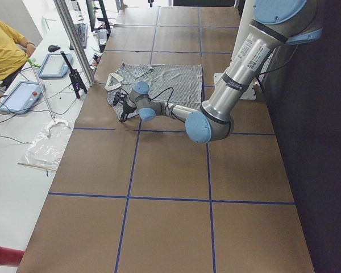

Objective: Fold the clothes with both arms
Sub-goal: 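Move the left gripper down to the sleeve nearest it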

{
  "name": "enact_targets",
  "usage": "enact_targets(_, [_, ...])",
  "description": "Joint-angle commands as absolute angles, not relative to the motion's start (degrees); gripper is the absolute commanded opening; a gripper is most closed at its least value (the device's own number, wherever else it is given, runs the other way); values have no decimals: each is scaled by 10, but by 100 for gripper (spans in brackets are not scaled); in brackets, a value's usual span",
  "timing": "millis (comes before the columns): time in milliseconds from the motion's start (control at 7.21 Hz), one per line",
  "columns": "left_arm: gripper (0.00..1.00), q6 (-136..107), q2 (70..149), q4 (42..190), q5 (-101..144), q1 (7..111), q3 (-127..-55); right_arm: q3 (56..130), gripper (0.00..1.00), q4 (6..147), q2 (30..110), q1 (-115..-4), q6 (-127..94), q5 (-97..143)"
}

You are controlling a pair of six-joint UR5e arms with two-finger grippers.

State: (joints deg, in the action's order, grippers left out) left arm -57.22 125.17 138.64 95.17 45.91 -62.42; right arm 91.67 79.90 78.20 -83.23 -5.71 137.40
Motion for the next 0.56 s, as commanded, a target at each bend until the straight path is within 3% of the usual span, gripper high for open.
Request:
enact_targets(0, [0,-572,1249,1410,941,458,-622,917,100,799,783,-832,-57,1374])
enact_targets(416, [0,-571,1253,1407,940,458,-639,922,100,799,785,-832,-58,1374])
